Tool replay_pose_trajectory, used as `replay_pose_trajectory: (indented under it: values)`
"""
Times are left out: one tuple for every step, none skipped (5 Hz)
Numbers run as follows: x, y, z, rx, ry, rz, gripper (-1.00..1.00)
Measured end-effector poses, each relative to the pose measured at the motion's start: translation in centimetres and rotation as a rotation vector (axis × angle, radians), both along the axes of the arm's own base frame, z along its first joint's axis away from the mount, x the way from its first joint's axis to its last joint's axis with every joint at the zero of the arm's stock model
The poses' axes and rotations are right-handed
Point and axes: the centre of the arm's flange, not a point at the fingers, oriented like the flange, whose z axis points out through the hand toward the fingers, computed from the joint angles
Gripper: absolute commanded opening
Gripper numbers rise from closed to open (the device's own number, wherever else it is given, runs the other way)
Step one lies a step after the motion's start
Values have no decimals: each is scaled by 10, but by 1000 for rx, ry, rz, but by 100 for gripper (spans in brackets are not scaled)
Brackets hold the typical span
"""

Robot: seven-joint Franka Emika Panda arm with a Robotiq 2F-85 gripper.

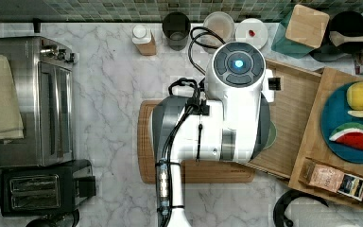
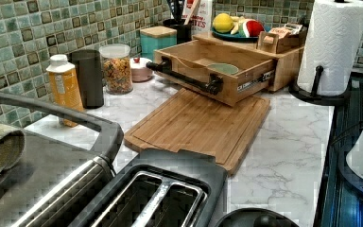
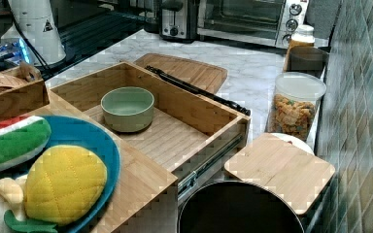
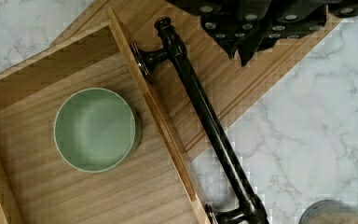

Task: Close the drawer.

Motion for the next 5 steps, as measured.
replay_pose_trajectory:
  values:
    - [-1, -1, -3, 0, 6, -1, -100]
    - [0, -1, -10, -2, 18, 0, -100]
    - [5, -1, -21, -1, -31, 51, -100]
    - [17, 1, -30, -5, -108, 120, -100]
    - [26, 6, -50, -5, -103, 134, -100]
